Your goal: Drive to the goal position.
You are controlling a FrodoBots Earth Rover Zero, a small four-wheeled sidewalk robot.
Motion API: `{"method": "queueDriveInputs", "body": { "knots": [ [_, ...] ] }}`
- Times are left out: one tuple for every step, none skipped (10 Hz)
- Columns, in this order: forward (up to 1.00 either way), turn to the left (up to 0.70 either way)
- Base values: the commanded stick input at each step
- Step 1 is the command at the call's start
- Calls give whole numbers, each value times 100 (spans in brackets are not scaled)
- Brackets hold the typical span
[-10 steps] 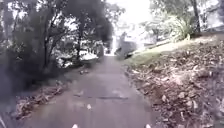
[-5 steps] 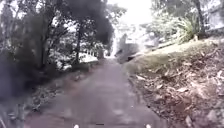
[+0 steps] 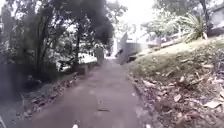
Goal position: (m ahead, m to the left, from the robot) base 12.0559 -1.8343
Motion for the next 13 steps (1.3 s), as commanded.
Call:
{"method": "queueDriveInputs", "body": {
  "knots": [
    [100, 0],
    [100, 0],
    [100, 0],
    [100, 0],
    [100, 0],
    [100, 0],
    [100, 0],
    [100, 0],
    [100, 0],
    [100, 0],
    [100, 0],
    [100, 0],
    [100, 0]
  ]
}}
